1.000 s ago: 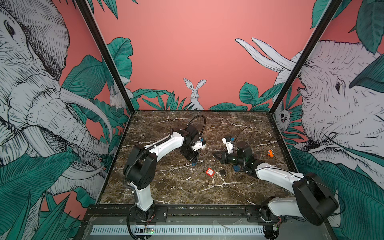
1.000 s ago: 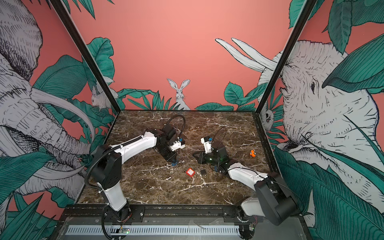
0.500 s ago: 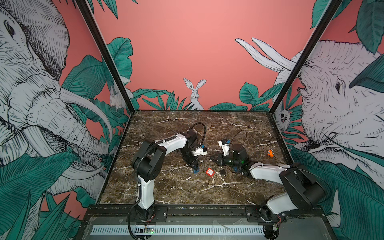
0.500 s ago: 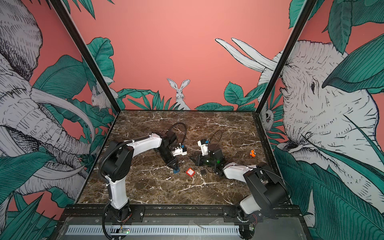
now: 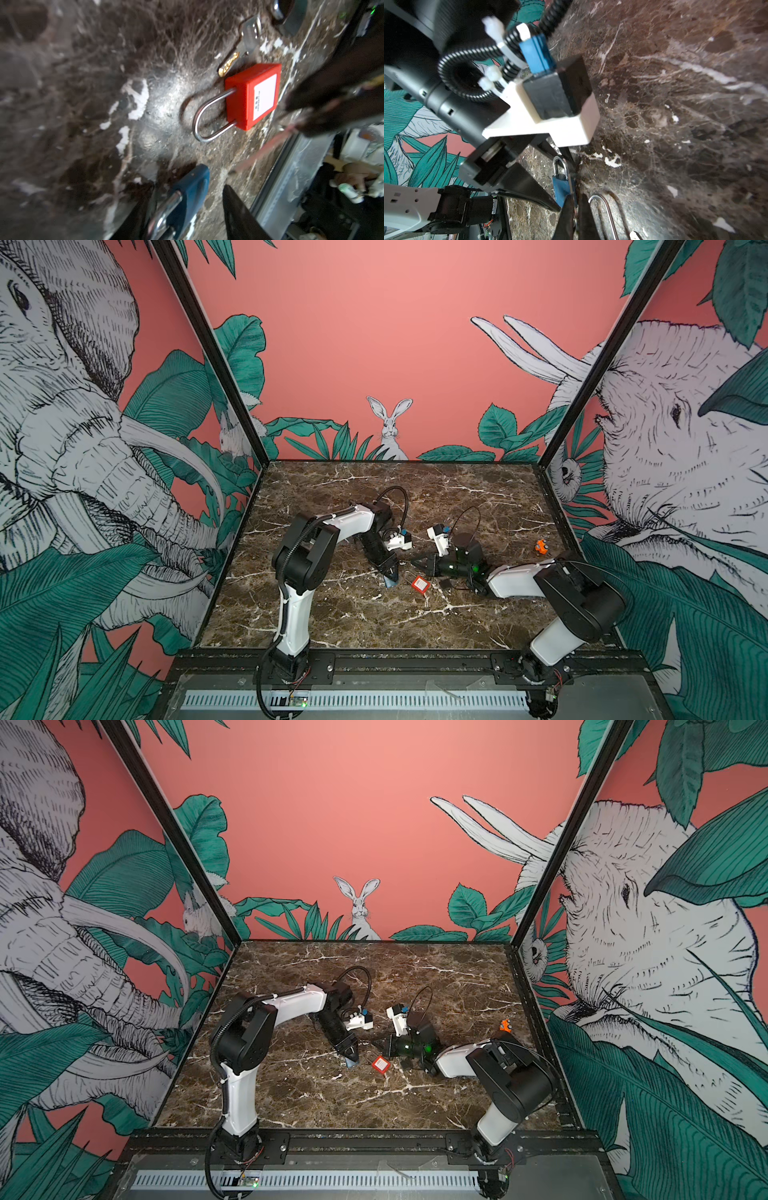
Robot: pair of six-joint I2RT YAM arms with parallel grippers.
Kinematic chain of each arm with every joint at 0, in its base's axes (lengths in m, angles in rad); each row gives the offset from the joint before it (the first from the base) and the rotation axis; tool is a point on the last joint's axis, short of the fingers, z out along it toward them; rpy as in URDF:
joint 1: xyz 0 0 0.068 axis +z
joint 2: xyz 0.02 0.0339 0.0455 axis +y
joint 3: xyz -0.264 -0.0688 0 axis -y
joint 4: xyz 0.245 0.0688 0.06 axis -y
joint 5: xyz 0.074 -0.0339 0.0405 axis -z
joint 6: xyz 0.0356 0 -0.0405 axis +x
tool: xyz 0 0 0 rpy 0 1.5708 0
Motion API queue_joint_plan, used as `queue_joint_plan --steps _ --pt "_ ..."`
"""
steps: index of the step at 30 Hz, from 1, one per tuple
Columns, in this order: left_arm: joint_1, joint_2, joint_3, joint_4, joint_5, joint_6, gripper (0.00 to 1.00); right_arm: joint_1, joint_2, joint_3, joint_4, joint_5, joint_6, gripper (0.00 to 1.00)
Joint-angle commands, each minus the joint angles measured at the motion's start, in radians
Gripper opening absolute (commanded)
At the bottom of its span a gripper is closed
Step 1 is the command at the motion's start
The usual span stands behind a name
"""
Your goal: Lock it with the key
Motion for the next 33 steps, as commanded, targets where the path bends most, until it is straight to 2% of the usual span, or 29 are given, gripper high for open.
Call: queue_joint_plan --steps 1,5,6,8,9,11,13,18,26,28,33 --pt "0.016 0.009 0.028 0.042 -0.102 0.017 0.60 0.021 0.020 0.001 0.058 0.052 0.024 0.00" --pt "0.031 -0.012 0.041 0.054 -0.150 0.004 0.72 0.032 0.032 -0.001 0.070 0.092 0.045 0.00" --pt "0.037 -0.024 0.038 0.060 -0.157 -0.001 0.79 0.035 0.032 0.002 0.064 0.094 0.045 0.00" --pt "0.048 -0.060 0.022 0.080 -0.161 -0.010 0.80 0.041 0.028 0.014 0.043 0.107 0.038 0.00" --pt "0.049 -0.085 0.010 0.095 -0.159 -0.013 0.89 0.045 0.026 0.024 0.020 0.119 0.033 0.00" --pt "0.057 -0.139 -0.012 0.127 -0.165 -0.028 0.91 0.053 0.030 0.041 -0.004 0.135 0.025 0.00" --pt "0.059 -0.204 -0.034 0.168 -0.184 -0.051 0.97 0.063 0.038 0.058 -0.021 0.162 0.027 0.00" --pt "0.062 -0.406 -0.156 0.388 -0.239 -0.143 0.98 0.079 0.073 0.078 -0.017 0.207 0.034 0.00" --pt "0.062 -0.638 -0.362 0.740 -0.204 -0.296 0.97 0.105 0.142 0.101 0.025 0.233 0.050 0.02" --pt "0.062 -0.665 -0.403 0.802 -0.209 -0.320 0.97 0.112 0.153 0.101 0.035 0.243 0.057 0.06" --pt "0.062 -0.662 -0.415 0.808 -0.196 -0.330 0.97 0.118 0.150 0.090 0.051 0.250 0.062 0.21"
